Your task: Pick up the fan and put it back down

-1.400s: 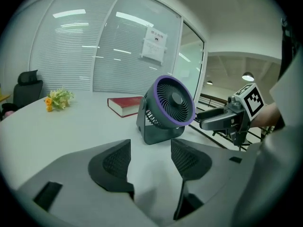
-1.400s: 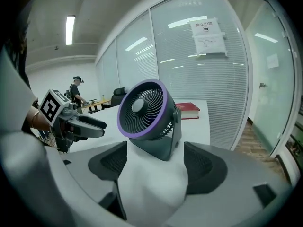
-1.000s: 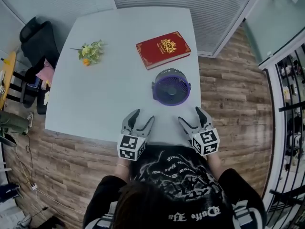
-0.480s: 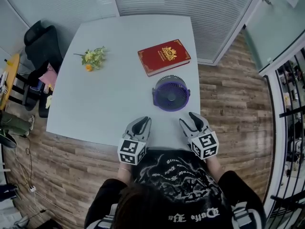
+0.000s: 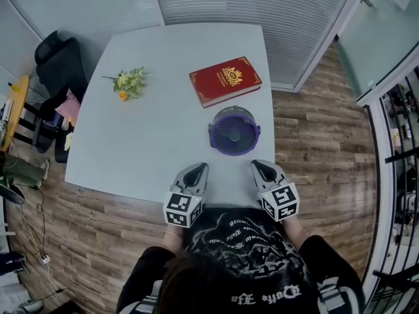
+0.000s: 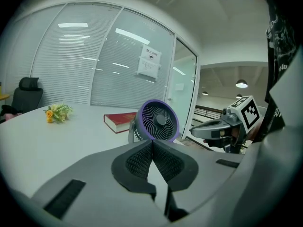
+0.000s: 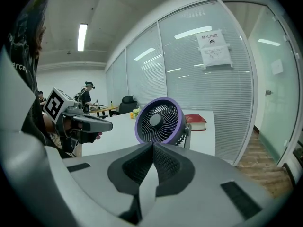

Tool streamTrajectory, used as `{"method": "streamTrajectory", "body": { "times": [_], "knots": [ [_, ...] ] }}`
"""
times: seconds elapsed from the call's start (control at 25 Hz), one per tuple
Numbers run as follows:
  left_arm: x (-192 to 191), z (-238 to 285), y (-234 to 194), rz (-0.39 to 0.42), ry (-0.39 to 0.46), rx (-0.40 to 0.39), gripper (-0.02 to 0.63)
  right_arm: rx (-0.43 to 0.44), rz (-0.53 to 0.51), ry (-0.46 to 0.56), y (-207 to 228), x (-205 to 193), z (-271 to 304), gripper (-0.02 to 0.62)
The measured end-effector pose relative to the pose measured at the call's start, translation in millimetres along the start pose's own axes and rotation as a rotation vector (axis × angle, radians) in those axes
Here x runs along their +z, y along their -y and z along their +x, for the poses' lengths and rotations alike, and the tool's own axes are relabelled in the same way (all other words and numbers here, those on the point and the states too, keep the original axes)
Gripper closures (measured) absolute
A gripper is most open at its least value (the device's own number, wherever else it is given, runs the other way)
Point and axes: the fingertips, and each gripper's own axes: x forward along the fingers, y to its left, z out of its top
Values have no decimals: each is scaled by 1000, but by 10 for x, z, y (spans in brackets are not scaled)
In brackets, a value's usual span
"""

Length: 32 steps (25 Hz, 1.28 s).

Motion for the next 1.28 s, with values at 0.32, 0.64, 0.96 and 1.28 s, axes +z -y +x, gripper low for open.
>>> {"method": "streamTrajectory", "body": {
  "times": [0.32, 0.64, 0.96, 1.28],
  "knots": [
    [-1, 22, 31, -15, -13, 6, 586, -22, -41, -24, 26, -41, 7, 588],
    [7, 25, 37, -4, -14, 10, 586, -23, -48, -29, 42, -38, 20, 588],
    [-7, 32, 47, 2, -19, 11, 586, -21, -56, -42, 24, -74, 13, 589],
    [-22, 10, 42, 3, -21, 14, 586, -15, -68, -40, 4, -58, 27, 589]
  ]
}}
